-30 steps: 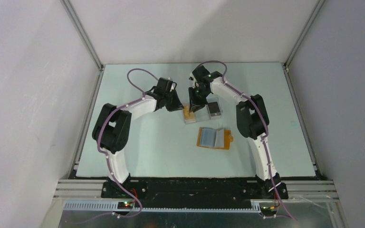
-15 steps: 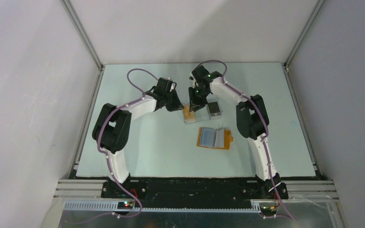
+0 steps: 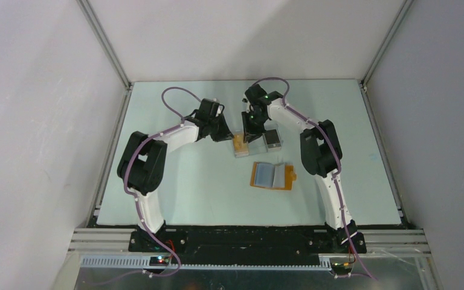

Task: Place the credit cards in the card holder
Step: Pick up the credit card from the storage box.

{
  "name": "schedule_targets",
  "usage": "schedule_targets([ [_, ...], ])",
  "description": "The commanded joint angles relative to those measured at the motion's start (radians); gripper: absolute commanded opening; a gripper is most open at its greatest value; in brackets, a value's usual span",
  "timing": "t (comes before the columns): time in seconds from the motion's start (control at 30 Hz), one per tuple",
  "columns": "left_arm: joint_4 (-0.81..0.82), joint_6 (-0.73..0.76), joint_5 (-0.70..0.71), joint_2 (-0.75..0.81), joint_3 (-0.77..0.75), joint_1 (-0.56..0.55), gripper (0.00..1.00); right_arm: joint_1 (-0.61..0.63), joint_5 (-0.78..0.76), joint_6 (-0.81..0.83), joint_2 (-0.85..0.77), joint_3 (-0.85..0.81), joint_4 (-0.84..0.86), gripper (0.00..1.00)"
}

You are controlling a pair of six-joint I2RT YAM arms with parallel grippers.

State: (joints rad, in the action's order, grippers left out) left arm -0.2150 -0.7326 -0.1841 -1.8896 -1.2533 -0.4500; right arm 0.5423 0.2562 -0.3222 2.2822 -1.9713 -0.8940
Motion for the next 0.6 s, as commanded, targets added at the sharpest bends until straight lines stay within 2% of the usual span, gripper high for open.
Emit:
schedule_targets([
  [0.0,-0.036,0.040,0.011,-0.050,-0.001,-0.004,0.00,0.018,-0.019,0.006,0.018,-0.013,-0.019,0.24],
  [0.57,-0.036,0.042,0.008,-0.052,0.000,-0.004,0.00,0.053,-0.004,0.012,-0.014,-0.080,-0.058,0.21],
])
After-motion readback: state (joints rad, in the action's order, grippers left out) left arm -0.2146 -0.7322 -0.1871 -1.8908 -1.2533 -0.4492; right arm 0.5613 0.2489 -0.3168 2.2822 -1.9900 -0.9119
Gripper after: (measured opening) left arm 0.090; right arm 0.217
